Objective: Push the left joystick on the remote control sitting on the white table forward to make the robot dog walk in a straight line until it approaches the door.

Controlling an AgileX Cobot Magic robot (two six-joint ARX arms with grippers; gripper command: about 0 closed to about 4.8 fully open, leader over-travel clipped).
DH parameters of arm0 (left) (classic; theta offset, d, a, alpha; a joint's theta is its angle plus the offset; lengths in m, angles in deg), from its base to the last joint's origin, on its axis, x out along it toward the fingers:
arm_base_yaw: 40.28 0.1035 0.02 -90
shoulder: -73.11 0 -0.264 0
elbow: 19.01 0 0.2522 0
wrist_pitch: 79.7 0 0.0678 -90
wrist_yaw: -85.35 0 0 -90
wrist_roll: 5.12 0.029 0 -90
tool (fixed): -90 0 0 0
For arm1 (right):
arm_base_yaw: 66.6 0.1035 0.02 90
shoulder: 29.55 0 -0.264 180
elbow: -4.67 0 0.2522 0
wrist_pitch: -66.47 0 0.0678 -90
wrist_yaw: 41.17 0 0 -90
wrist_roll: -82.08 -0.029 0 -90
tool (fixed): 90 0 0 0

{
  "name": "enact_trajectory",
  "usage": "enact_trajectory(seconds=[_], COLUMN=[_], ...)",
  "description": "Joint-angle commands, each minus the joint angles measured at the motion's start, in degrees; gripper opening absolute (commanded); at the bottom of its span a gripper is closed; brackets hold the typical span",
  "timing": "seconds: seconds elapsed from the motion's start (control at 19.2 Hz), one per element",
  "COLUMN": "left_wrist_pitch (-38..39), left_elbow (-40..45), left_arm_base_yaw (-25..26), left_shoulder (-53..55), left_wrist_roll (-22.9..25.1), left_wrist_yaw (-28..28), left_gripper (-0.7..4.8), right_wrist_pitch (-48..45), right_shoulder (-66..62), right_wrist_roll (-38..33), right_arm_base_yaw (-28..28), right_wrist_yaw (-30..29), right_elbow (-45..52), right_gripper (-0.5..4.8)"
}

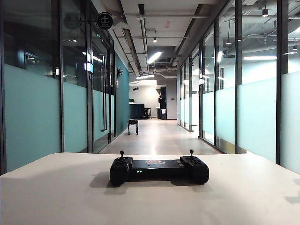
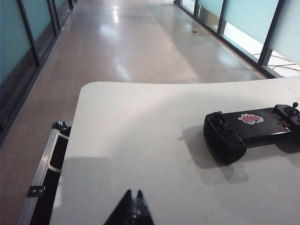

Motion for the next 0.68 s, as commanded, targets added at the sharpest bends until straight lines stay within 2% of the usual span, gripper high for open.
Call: enact_trajectory(seconds=[0.05,0.16,0.26,0.42,0.47,0.68], left_wrist_pitch=[-0.8,-2.3,-6.3,-16.3,-18.4,-19.2], left_elbow=[-0.2,-0.2,0.2,3.3,4.5,5.6], left_arm_base_yaw=[0.0,1.2,3.7,11.4,13.2,14.7], left_shoulder=[0.0,0.0,0.0,0.0,0.0,0.0], left_wrist_roll=[0.1,0.3,0.3,0.9,0.8,0.3], left_wrist_yaw=[0.1,0.2,4.5,12.9,14.1,13.1], left_gripper=[-0.05,-0.05,-0.05,-0.05,-0.05,-0.04], right_wrist_pitch=[-0.5,-0.5,-0.5,-0.5,-0.5,-0.5], right_shoulder=[0.2,0.2,0.2,0.2,0.2,0.2], right_wrist_roll=[0.0,0.0,0.0,0.0,0.0,0.0], right_arm_base_yaw=[0.0,0.0,0.1,0.1,0.1,0.1], right_wrist_yaw=[0.3,0.3,0.3,0.3,0.3,0.3], right_elbow=[0.5,0.5,0.5,0.5,0.5,0.5], right_gripper=[-0.01,-0.01,-0.01,-0.01,-0.01,-0.01])
